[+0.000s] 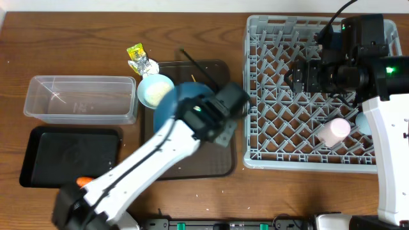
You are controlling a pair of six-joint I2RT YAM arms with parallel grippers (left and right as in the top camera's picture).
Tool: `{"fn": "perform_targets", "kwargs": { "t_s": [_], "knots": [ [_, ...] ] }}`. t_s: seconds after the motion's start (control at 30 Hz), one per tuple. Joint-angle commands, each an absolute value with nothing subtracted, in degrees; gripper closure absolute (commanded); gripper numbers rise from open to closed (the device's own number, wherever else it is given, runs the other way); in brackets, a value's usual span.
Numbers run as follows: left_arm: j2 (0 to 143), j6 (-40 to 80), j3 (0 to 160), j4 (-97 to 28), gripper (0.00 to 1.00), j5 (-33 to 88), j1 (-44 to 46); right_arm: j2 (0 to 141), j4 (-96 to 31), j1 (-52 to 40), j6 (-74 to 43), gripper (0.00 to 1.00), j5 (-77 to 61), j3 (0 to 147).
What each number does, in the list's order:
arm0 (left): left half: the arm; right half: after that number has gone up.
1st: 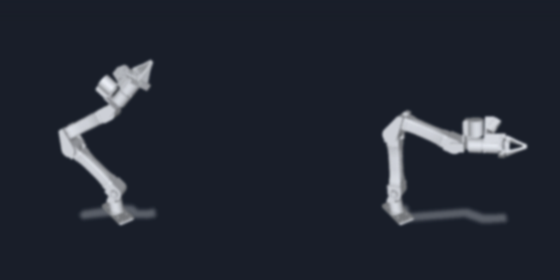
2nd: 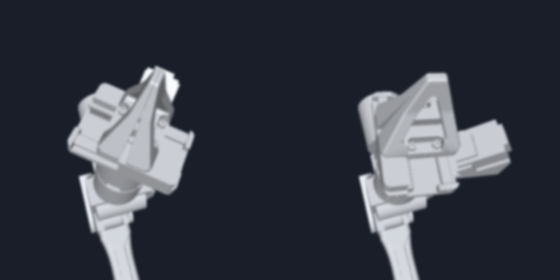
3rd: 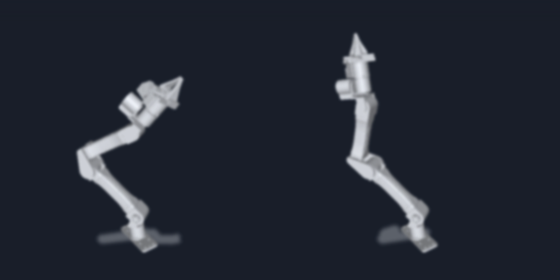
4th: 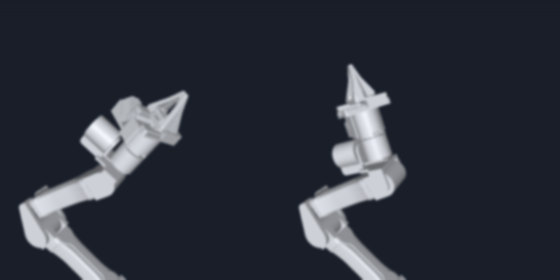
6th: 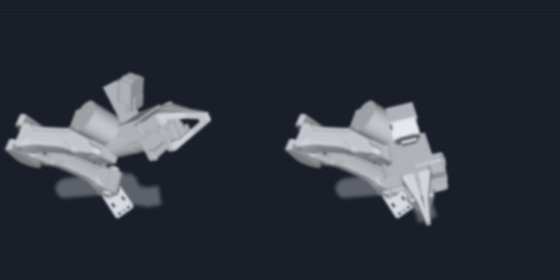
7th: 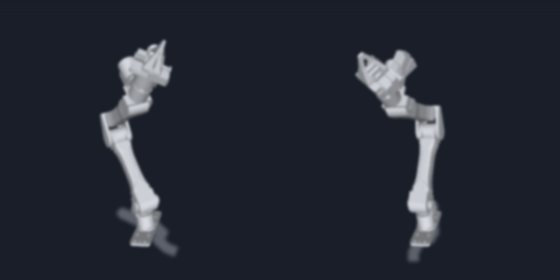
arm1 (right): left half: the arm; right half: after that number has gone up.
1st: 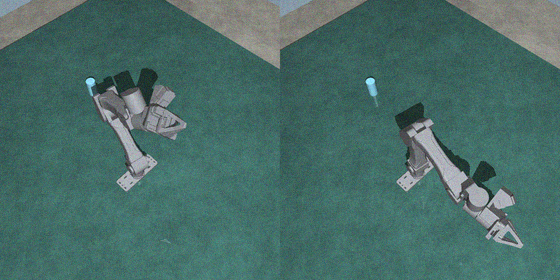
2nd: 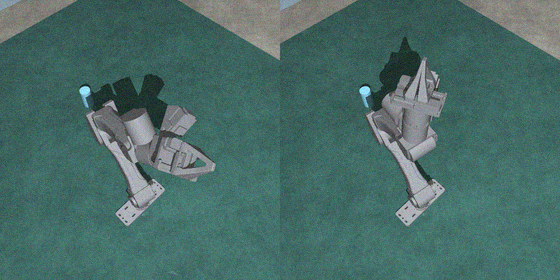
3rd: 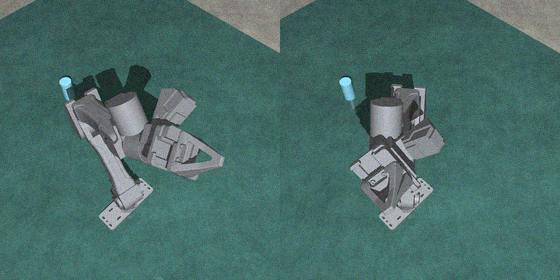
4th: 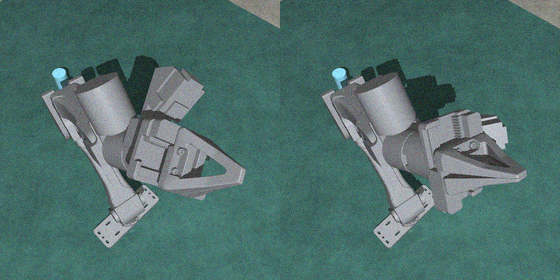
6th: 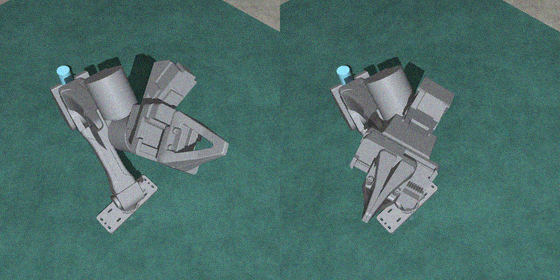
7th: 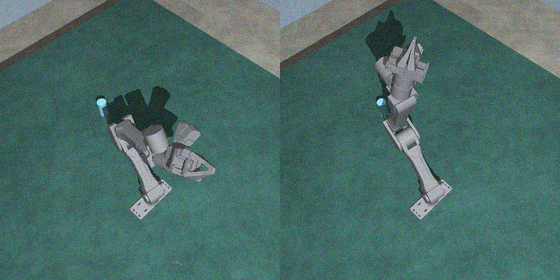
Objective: Sort waste into correct bins and load items into the dishwasher rack
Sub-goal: 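Lift the blue plate and move it left over the black tray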
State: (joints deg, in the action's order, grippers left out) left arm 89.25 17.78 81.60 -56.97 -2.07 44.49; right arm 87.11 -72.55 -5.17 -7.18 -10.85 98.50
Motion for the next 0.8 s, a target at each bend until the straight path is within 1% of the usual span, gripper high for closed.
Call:
{"fn": "perform_targets", "kwargs": {
  "t_s": [0.0,0.07,0.2,0.4,0.53,0.6,0.77],
  "knots": [
    [84.9,28.8,83.7,-58.7,0.94,-7.0,40.5,87.3,-72.4,-5.7,-7.2,0.12,-10.9,98.4],
    [82.5,33.2,83.7,-60.7,0.94,-10.6,37.3,87.3,-72.4,-5.7,-7.2,0.12,-11.0,98.5],
    [77.5,37.7,83.7,-64.7,0.94,-16.5,30.7,87.3,-72.4,-5.7,-7.2,0.11,-10.9,98.4],
    [69.3,39.3,83.4,-65.5,0.94,-16.5,17.6,87.3,-72.3,-5.7,-7.2,0.12,-10.9,98.4],
    [65.5,37.6,81.9,-64.3,0.94,-13.5,8.1,87.3,-72.3,-5.7,-7.2,0.11,-10.9,98.5],
    [64.2,33.5,80.2,-61.6,0.93,-9.3,3.5,87.3,-72.2,-5.7,-7.2,0.11,-10.9,98.4],
    [62.4,29.9,74.2,-54.3,0.94,-0.7,-5.8,87.3,-72.3,-5.7,-7.2,0.11,-10.9,98.4]
  ]
}}
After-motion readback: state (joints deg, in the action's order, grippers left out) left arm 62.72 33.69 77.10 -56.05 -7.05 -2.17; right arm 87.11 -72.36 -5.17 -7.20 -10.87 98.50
